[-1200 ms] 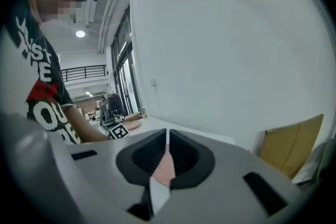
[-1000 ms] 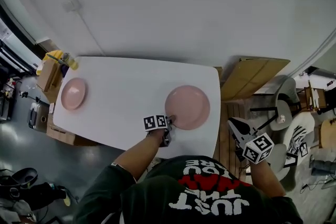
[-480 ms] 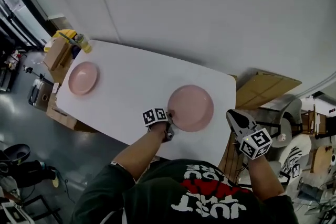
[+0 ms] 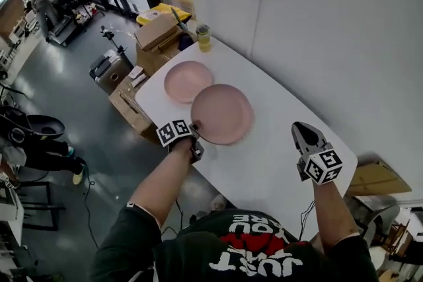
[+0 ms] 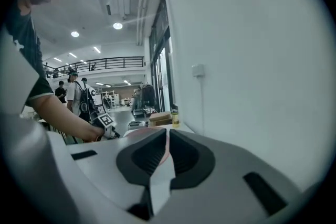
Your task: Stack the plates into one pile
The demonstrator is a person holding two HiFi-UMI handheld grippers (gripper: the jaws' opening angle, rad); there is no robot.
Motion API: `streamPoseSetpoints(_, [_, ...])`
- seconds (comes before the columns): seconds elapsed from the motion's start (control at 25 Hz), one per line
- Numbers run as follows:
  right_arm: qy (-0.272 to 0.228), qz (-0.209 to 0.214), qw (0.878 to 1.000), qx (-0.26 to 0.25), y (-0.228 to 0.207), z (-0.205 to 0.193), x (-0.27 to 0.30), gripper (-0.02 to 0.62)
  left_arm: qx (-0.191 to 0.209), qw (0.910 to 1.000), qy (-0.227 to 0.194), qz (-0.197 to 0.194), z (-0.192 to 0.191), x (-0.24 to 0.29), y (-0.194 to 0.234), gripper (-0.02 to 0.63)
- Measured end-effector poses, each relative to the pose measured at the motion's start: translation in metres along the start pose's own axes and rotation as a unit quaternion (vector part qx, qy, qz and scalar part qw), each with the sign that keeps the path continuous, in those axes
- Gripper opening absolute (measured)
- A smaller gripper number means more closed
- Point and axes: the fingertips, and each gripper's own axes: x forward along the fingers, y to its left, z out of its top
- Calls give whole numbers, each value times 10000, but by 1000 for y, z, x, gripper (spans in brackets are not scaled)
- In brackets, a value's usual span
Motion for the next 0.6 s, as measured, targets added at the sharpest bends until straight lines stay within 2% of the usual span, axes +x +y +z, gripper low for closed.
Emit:
streamPoseSetpoints(0.12, [57, 276, 9996, -103, 16, 11, 75, 8, -568, 9958, -666, 278, 81, -15, 56, 60])
streamPoseSetpoints(0.28, [295, 504, 9980, -231, 40, 10, 138, 8, -1105, 9868, -1083, 485, 149, -9, 107, 60])
streamPoseSetpoints(0.44, [577, 595, 9959, -357, 53, 1, 162, 8, -1450, 9815, -1120, 550, 177, 16, 131, 63])
streamPoseSetpoints(0.6, [758, 523, 9951, -350, 52, -9, 169, 8, -1623, 9801, -1042, 460, 189, 41, 131, 69])
